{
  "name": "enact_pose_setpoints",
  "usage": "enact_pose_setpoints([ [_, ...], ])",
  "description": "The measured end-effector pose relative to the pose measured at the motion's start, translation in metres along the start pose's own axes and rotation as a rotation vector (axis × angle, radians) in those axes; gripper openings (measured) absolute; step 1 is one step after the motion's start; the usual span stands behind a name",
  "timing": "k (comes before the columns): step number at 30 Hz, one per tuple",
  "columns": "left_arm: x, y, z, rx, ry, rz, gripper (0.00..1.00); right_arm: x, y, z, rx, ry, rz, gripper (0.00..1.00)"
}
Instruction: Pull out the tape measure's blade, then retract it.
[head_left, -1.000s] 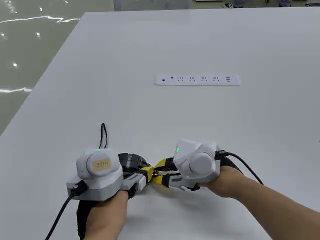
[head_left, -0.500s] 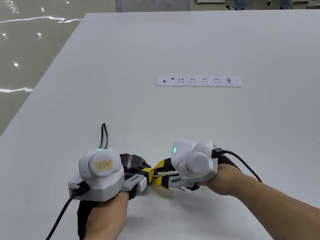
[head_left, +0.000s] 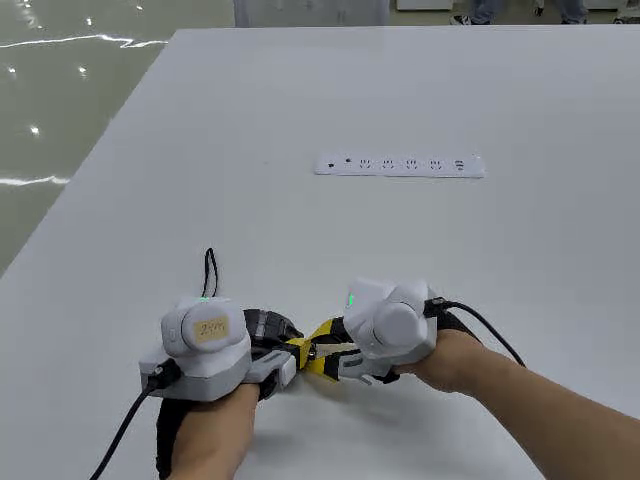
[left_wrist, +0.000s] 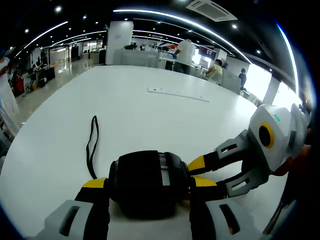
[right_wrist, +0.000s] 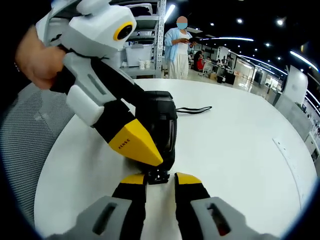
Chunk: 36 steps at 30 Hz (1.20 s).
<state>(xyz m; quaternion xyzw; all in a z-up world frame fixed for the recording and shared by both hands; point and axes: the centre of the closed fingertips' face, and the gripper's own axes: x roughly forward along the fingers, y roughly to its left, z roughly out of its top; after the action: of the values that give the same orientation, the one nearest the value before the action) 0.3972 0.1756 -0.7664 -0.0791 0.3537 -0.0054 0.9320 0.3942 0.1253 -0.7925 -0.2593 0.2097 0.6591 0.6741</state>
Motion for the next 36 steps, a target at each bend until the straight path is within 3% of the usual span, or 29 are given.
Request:
enact_pose_setpoints([
  [9,-0.002,-0.001,0.000,0.028,-0.003,-0.020,0.61,-0.008,-0.008,-0.002,0.032,0.000,-0.036,0.36],
  [15,-0.003,-0.005,0.001,0.056,-0.008,-0.058,0.66,-0.017,-0.012,-0.005,0.072,-0.007,-0.066,0.56],
  [22,-0.006,-0.015,0.002,0.150,-0.016,-0.115,0.74,-0.031,-0.017,-0.012,0.124,-0.024,-0.111,0.79],
  [27,-0.008,-0.016,0.001,0.193,-0.018,-0.148,0.82,-0.043,-0.022,-0.020,0.181,-0.031,-0.145,0.86],
  [36,-0.015,-0.017,0.000,0.257,-0.032,-0.214,0.94,-0.065,-0.021,-0.031,0.205,-0.041,-0.163,0.95],
])
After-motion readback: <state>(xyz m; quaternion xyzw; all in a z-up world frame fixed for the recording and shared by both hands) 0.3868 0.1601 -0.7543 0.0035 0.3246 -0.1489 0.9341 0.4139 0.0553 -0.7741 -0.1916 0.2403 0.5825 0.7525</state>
